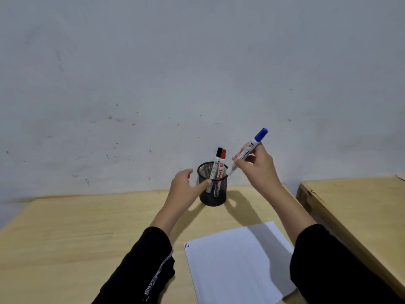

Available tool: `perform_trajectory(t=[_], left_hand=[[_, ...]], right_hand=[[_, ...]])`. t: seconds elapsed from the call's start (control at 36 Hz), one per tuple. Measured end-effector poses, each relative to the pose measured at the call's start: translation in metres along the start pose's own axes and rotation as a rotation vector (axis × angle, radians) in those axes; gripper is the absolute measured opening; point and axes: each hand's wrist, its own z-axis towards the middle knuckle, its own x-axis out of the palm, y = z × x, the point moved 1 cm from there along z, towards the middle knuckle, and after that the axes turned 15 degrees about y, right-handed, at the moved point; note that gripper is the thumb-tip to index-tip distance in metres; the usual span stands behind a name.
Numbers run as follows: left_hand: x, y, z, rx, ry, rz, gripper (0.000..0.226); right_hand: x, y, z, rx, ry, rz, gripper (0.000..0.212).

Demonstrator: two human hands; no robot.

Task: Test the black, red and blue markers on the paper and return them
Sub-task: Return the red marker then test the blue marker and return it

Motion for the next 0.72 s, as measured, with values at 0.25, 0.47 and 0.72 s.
perform_trajectory(t=[0.25,0.47,0.72], left_hand=[[0.035,0.026,0.025,0.135,0.092,-0.120,0.066],[0.042,0.037,0.039,0.172,0.047,-0.203,0.064],[0.041,0.038,0.039,0.164,0.054,-0.187,0.067]], right_hand=[[0.017,-0.025,0.028,0.139,0.072,0.003,0.015],[0.026,-0.037,0.036,0.123,0.129,-0.092,0.010],[0.029,-0.040,0.042,0.154,0.179,-0.241,0.017]])
